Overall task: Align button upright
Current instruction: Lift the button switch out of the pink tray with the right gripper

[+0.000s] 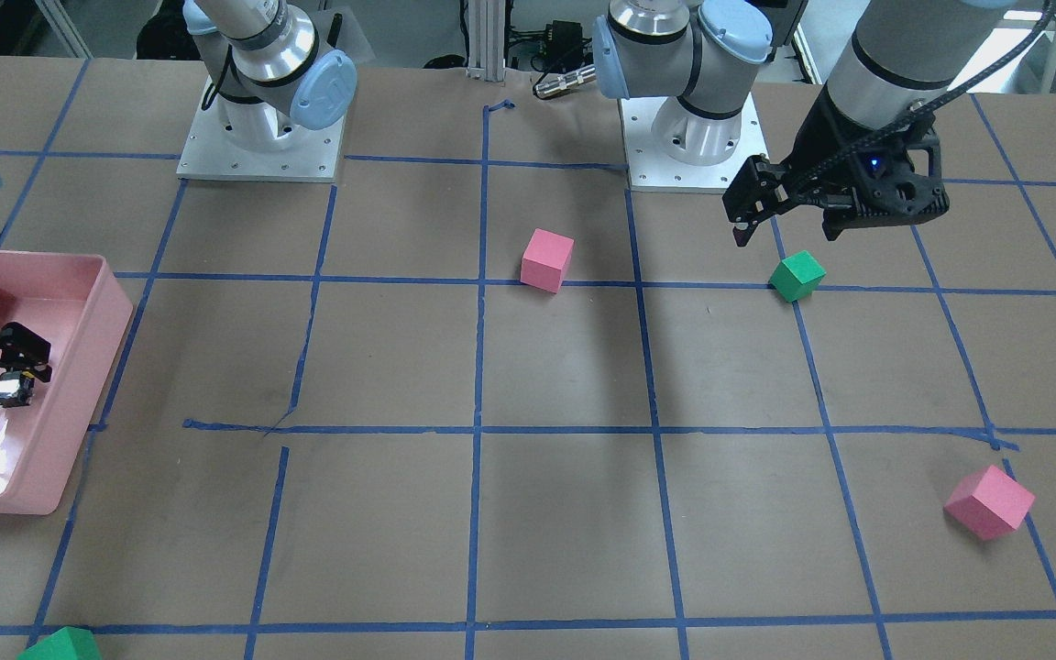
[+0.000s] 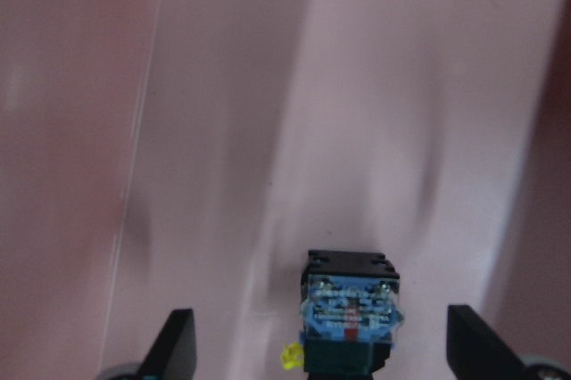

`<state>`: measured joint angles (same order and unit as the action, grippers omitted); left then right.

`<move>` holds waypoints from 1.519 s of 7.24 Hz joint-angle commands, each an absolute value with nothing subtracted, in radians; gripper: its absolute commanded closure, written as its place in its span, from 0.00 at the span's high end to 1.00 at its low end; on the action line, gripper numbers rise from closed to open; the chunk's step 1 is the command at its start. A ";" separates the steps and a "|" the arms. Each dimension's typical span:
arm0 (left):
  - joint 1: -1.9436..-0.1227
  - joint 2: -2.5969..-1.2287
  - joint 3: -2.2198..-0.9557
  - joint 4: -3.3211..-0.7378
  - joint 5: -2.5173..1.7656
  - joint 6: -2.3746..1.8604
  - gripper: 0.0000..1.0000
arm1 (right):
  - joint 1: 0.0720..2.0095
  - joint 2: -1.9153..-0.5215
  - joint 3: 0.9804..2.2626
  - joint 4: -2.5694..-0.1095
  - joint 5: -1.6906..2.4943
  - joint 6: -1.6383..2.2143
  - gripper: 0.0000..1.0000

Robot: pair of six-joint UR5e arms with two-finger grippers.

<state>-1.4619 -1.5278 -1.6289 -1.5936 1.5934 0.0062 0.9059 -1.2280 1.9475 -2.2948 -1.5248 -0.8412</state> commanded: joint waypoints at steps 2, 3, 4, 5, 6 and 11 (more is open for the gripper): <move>-1.460 -1.526 -1.632 -1.592 1.594 0.006 1.00 | 0.905 -1.227 1.959 -2.295 -1.532 -0.816 1.00; -1.460 -1.526 -1.632 -1.592 1.594 0.006 1.00 | 0.905 -1.227 1.963 -2.296 -1.534 -0.815 1.00; -1.460 -1.526 -1.632 -1.592 1.594 0.006 1.00 | 0.905 -1.227 1.965 -2.296 -1.537 -0.816 1.00; -1.460 -1.526 -1.632 -1.592 1.594 0.006 1.00 | 0.905 -1.226 1.973 -2.295 -1.540 -0.816 1.00; -1.460 -1.526 -1.632 -1.592 1.595 0.006 1.00 | 0.905 -1.224 1.980 -2.295 -1.540 -0.816 0.99; -1.459 -1.526 -1.632 -1.592 1.595 0.009 1.00 | 0.907 -1.230 1.970 -2.275 -1.572 -0.825 0.05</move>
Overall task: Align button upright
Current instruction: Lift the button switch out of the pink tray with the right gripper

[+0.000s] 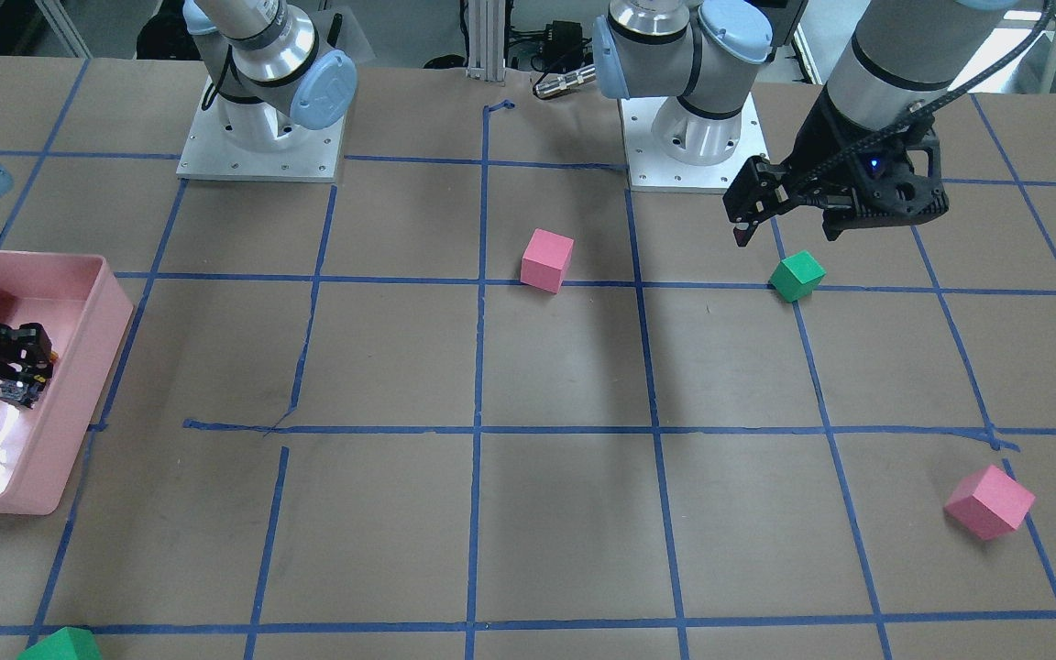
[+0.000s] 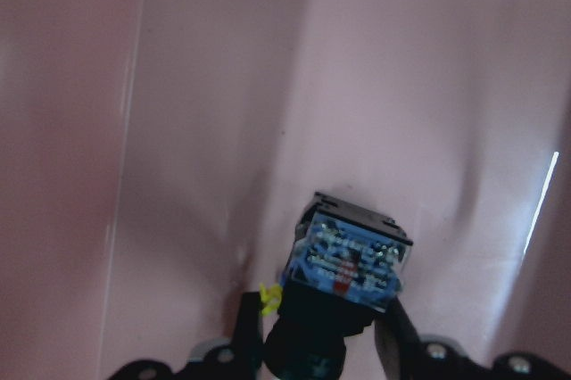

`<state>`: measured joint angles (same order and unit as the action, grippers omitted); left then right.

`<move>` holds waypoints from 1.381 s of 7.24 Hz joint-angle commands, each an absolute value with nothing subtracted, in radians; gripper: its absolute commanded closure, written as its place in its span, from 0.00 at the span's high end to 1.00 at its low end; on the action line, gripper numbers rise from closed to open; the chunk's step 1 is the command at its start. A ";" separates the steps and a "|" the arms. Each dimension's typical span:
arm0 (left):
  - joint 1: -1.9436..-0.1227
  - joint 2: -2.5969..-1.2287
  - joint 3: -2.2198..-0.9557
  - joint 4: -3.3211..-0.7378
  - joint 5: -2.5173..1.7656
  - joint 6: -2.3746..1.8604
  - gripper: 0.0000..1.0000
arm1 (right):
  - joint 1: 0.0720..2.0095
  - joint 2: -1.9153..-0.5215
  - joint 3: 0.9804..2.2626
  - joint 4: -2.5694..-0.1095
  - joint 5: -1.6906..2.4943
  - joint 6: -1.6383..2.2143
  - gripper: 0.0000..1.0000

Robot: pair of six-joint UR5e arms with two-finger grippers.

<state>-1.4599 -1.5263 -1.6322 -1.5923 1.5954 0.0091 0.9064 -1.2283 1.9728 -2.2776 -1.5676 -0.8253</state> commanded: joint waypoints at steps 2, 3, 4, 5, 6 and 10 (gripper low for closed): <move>-1.457 -1.526 -1.634 -1.592 1.621 0.011 1.00 | 0.907 -1.235 1.968 -2.273 -1.572 -0.824 0.00; -1.459 -1.526 -1.635 -1.592 1.620 0.011 1.00 | 0.907 -1.238 1.964 -2.272 -1.571 -0.824 0.00; -1.460 -1.528 -1.641 -1.592 1.620 0.011 1.00 | 0.907 -1.249 1.945 -2.267 -1.571 -0.824 0.00; -1.459 -1.526 -1.643 -1.591 1.620 0.011 1.00 | 0.914 -1.271 1.906 -2.208 -1.568 -0.812 0.00; -1.460 -1.526 -1.643 -1.586 1.620 0.011 1.00 | 0.926 -1.293 1.844 -2.157 -1.557 -0.808 0.00; -1.459 -1.526 -1.644 -1.585 1.620 0.011 1.00 | 1.121 -1.393 1.686 -1.904 -1.571 -0.532 0.00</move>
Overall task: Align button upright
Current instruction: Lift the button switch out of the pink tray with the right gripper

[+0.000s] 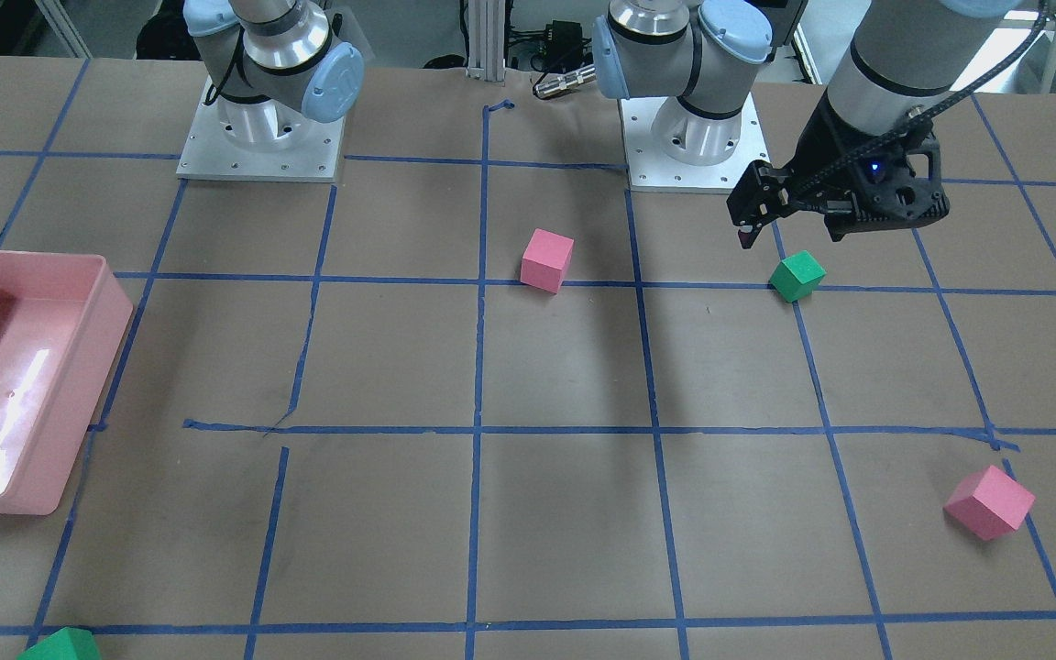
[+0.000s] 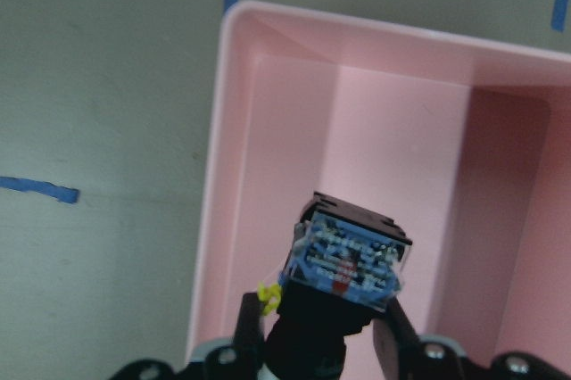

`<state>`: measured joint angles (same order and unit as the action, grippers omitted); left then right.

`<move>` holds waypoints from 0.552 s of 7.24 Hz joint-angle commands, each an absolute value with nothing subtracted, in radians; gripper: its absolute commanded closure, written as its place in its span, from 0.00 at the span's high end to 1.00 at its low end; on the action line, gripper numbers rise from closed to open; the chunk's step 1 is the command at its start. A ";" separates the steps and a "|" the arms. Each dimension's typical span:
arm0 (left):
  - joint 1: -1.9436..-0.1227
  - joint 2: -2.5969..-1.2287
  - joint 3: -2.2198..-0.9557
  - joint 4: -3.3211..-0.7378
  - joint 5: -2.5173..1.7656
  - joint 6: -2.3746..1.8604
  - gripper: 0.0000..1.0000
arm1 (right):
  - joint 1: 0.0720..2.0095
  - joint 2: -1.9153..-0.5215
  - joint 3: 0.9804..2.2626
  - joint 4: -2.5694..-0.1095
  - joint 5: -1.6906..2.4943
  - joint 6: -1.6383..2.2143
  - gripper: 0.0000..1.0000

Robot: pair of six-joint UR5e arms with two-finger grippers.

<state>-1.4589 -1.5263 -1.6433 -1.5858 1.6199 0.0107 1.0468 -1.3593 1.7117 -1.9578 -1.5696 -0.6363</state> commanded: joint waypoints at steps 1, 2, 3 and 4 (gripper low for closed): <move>-1.459 -1.526 -1.644 -1.585 1.620 0.011 1.00 | 1.199 -1.394 1.684 -1.907 -1.569 -0.446 0.00; -1.459 -1.526 -1.644 -1.585 1.620 0.011 1.00 | 1.304 -1.391 1.684 -1.916 -1.569 -0.337 0.00; -1.459 -1.526 -1.644 -1.583 1.621 0.011 1.00 | 1.439 -1.384 1.686 -1.940 -1.566 -0.207 0.00; -1.459 -1.526 -1.644 -1.582 1.620 0.011 1.00 | 1.601 -1.352 1.686 -2.022 -1.566 -0.136 0.00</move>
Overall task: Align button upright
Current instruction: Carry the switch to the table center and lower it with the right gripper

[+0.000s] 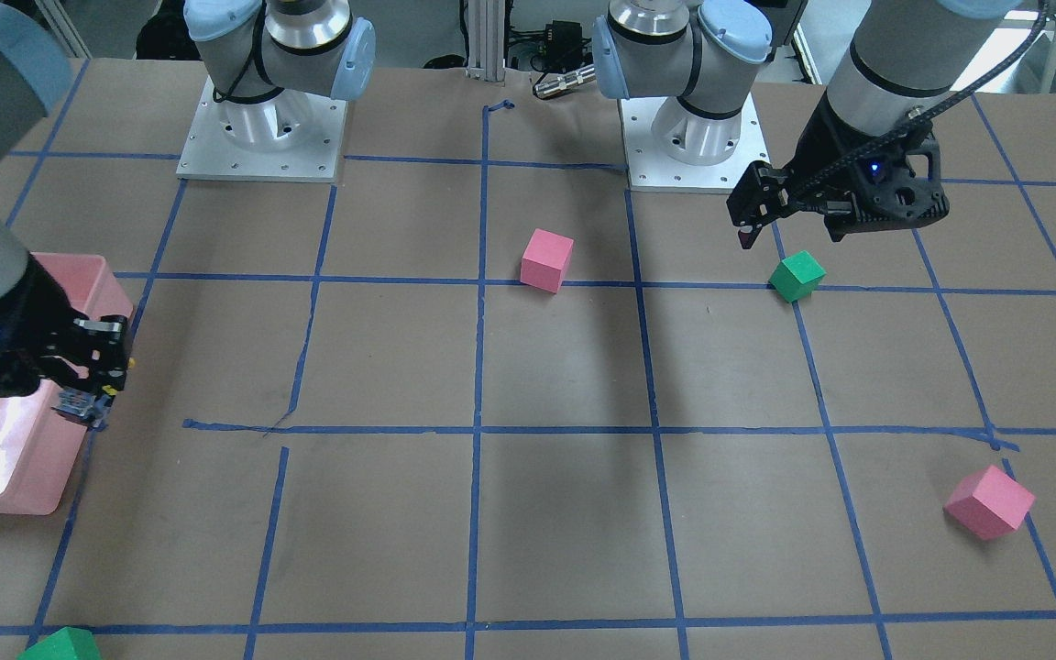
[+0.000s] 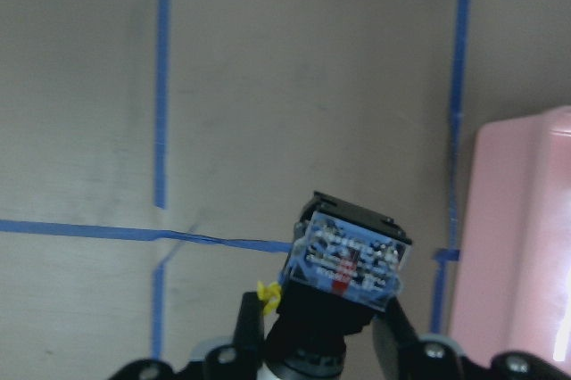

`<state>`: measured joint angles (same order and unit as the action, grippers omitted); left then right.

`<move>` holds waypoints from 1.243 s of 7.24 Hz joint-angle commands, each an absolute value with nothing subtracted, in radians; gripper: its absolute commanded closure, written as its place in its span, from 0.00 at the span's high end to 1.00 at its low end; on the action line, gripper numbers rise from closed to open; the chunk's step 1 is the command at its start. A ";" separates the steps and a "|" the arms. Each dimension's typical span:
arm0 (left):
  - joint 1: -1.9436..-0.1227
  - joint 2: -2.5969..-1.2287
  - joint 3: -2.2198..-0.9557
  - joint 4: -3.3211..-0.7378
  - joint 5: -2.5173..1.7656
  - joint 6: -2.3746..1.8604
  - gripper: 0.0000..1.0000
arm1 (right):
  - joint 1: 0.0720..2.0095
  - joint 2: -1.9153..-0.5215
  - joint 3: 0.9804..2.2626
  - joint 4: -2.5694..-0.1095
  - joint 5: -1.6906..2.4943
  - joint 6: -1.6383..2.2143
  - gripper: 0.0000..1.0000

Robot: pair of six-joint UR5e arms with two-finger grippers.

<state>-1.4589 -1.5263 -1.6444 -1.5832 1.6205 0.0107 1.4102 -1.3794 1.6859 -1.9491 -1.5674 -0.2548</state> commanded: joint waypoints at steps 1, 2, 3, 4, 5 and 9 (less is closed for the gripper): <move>-1.459 -1.526 -1.644 -1.582 1.620 0.011 1.00 | 1.732 -1.286 1.686 -2.107 -1.566 -0.096 0.00; -1.459 -1.526 -1.644 -1.582 1.620 0.011 1.00 | 1.809 -1.223 1.686 -2.200 -1.551 -0.107 0.00; -1.459 -1.526 -1.644 -1.578 1.620 0.009 1.00 | 1.868 -1.194 1.687 -2.223 -1.548 -0.115 0.00; -1.459 -1.528 -1.644 -1.578 1.620 0.009 1.00 | 1.926 -1.181 1.686 -2.229 -1.542 -0.133 0.00; -1.459 -1.528 -1.644 -1.578 1.618 0.009 1.00 | 1.963 -1.160 1.687 -2.236 -1.540 -0.130 0.00; -1.460 -1.528 -1.646 -1.578 1.618 0.009 1.00 | 1.996 -1.052 1.695 -2.299 -1.546 -0.111 0.00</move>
<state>-1.4598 -1.5278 -1.6459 -1.5785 1.6184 0.0092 1.9924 -1.0733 1.6894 -2.2917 -1.5428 -0.1160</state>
